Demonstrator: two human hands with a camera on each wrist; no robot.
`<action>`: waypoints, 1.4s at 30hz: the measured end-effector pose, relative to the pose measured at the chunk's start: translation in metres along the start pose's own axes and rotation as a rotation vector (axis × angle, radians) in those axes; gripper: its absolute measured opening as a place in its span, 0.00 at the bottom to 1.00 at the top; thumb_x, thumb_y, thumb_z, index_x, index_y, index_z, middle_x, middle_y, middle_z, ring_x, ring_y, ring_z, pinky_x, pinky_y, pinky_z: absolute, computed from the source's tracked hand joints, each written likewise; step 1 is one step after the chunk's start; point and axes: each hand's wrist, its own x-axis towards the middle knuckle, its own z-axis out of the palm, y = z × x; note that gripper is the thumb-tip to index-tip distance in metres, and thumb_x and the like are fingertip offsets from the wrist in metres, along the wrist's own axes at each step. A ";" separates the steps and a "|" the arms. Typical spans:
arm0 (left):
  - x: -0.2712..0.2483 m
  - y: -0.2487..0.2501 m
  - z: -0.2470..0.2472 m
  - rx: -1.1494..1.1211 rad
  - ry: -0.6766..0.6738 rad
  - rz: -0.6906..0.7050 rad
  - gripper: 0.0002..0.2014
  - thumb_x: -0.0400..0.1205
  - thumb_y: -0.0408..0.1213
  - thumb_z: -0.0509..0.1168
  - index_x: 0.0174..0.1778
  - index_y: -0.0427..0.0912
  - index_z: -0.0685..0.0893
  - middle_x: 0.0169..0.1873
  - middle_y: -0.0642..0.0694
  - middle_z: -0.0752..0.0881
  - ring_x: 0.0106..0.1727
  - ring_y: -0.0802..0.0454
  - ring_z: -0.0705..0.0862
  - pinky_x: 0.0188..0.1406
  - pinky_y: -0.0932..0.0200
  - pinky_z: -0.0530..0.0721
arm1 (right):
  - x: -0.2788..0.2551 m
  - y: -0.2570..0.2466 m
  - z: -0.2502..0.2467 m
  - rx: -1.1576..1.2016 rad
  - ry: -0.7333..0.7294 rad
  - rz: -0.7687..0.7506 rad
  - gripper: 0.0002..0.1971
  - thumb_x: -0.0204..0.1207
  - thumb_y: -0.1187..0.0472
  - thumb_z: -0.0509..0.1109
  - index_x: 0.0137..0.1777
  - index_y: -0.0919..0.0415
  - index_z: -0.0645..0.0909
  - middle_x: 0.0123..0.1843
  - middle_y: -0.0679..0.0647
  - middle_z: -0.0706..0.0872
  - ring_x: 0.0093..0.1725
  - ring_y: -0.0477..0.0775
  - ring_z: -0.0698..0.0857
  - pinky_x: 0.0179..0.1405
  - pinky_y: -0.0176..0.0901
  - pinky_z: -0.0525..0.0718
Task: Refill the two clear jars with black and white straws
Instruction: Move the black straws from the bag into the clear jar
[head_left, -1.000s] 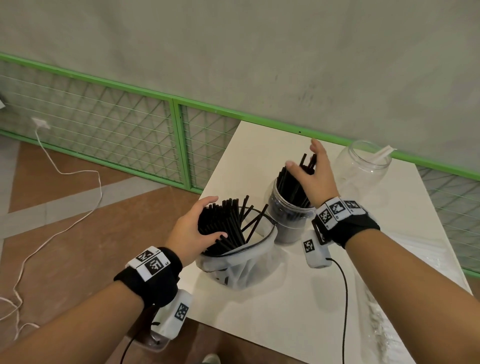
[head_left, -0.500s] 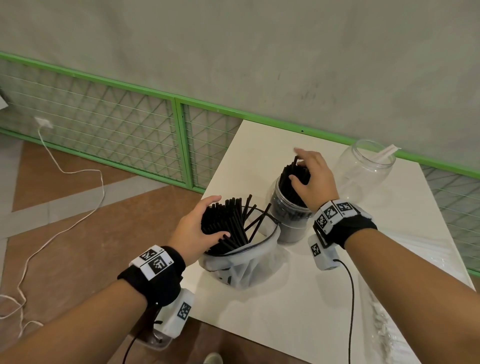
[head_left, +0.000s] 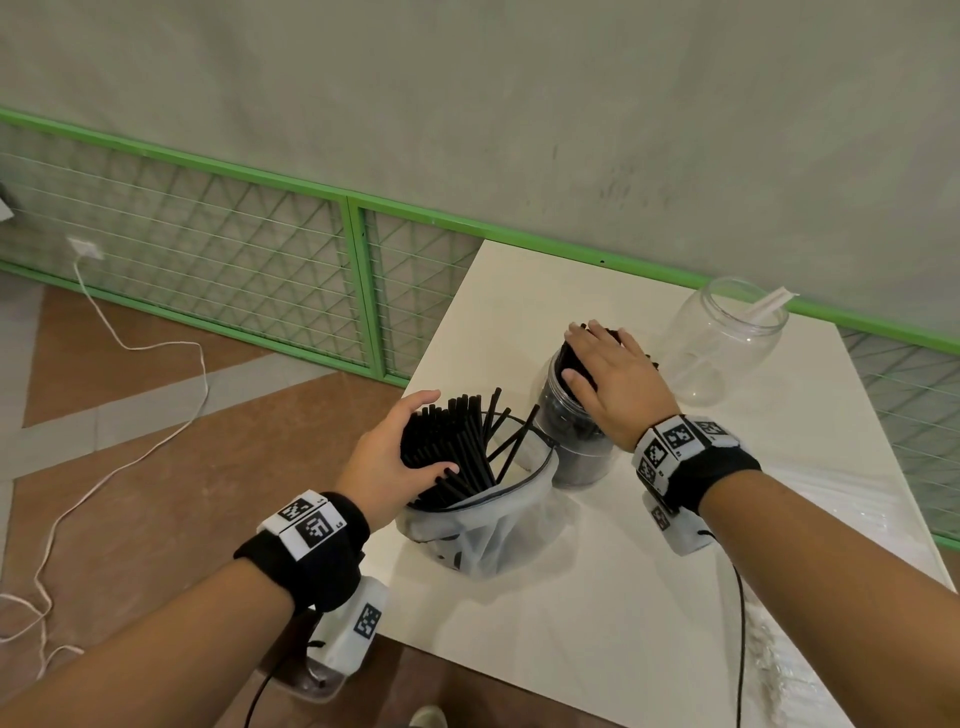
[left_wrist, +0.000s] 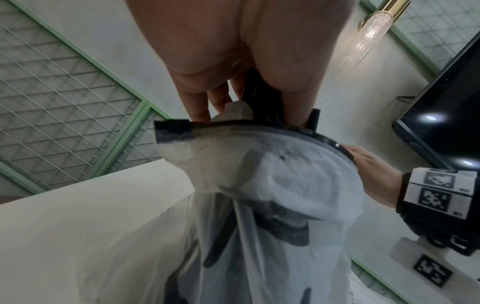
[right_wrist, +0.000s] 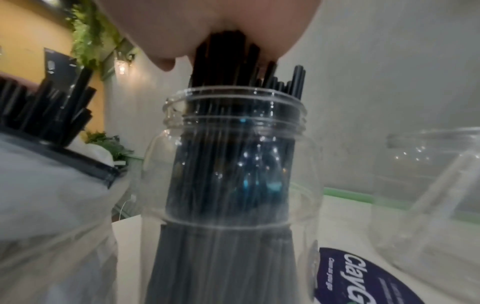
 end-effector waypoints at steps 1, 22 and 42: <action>0.000 0.000 0.000 -0.001 -0.001 -0.002 0.37 0.70 0.37 0.78 0.72 0.63 0.70 0.61 0.54 0.81 0.65 0.54 0.79 0.66 0.48 0.80 | 0.001 0.000 -0.001 -0.056 -0.033 -0.006 0.39 0.77 0.37 0.34 0.83 0.57 0.57 0.85 0.53 0.60 0.85 0.53 0.55 0.84 0.52 0.46; 0.001 0.000 -0.001 -0.038 -0.001 -0.027 0.37 0.71 0.35 0.78 0.71 0.64 0.69 0.56 0.58 0.82 0.57 0.59 0.83 0.60 0.51 0.84 | 0.033 0.013 0.003 0.171 0.306 0.221 0.14 0.74 0.52 0.72 0.55 0.58 0.85 0.56 0.55 0.85 0.58 0.63 0.75 0.58 0.54 0.76; 0.001 0.001 -0.002 -0.018 0.008 0.003 0.36 0.71 0.36 0.77 0.72 0.61 0.70 0.58 0.59 0.80 0.61 0.56 0.80 0.63 0.49 0.82 | -0.034 -0.039 -0.018 0.576 0.199 0.096 0.03 0.78 0.62 0.70 0.50 0.55 0.84 0.45 0.47 0.86 0.46 0.47 0.84 0.48 0.34 0.81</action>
